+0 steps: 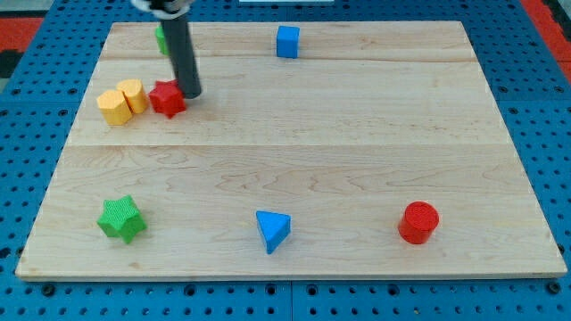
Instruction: Push the red circle to the bottom of the red star
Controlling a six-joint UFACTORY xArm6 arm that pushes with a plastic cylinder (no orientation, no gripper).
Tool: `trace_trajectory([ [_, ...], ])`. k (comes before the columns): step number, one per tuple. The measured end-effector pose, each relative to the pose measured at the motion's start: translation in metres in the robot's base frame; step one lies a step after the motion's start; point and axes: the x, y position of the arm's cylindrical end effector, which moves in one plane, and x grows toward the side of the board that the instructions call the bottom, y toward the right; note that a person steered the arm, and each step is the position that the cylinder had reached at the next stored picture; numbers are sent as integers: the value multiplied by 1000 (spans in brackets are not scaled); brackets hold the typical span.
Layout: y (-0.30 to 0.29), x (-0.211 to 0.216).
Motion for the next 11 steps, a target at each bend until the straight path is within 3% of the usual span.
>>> trace_trajectory([
  [1,-10,10],
  [2,69,14],
  [4,289,49],
  [5,373,103],
  [6,390,164],
  [7,366,206],
  [8,311,211],
  [10,173,202],
  [11,141,185],
])
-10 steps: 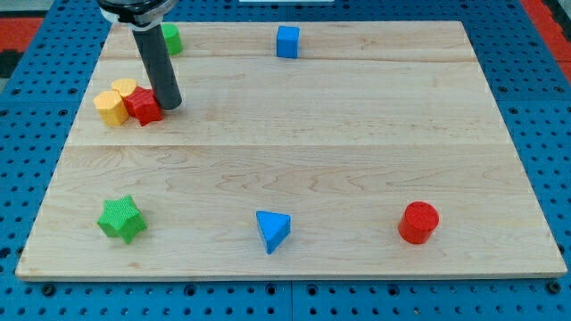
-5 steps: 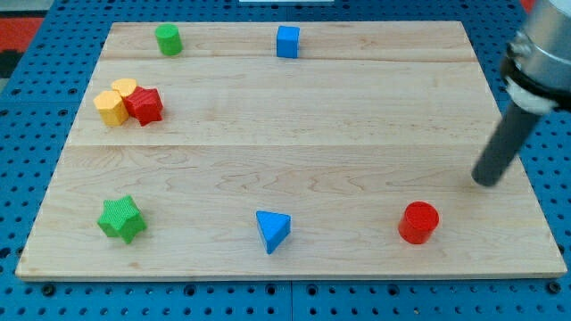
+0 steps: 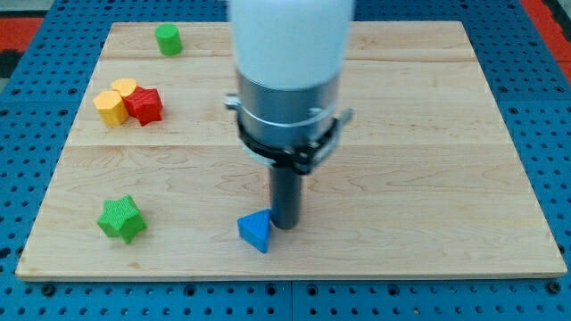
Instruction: Push the red circle to the bottom of the red star
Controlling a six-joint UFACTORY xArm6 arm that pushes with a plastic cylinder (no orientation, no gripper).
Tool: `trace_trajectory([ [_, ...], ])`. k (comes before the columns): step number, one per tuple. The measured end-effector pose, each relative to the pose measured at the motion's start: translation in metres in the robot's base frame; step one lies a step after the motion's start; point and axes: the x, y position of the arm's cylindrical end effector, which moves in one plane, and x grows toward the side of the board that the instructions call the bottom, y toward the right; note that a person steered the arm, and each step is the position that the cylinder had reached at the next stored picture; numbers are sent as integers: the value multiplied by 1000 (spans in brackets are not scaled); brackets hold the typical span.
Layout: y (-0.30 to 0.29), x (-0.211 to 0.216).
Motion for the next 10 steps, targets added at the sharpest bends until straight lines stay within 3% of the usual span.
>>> trace_trajectory([
  [2,46,-45],
  [5,-141,-77],
  [6,-173,-97],
  [7,-174,-124],
  [8,-166,-124],
  [10,-74,-116],
])
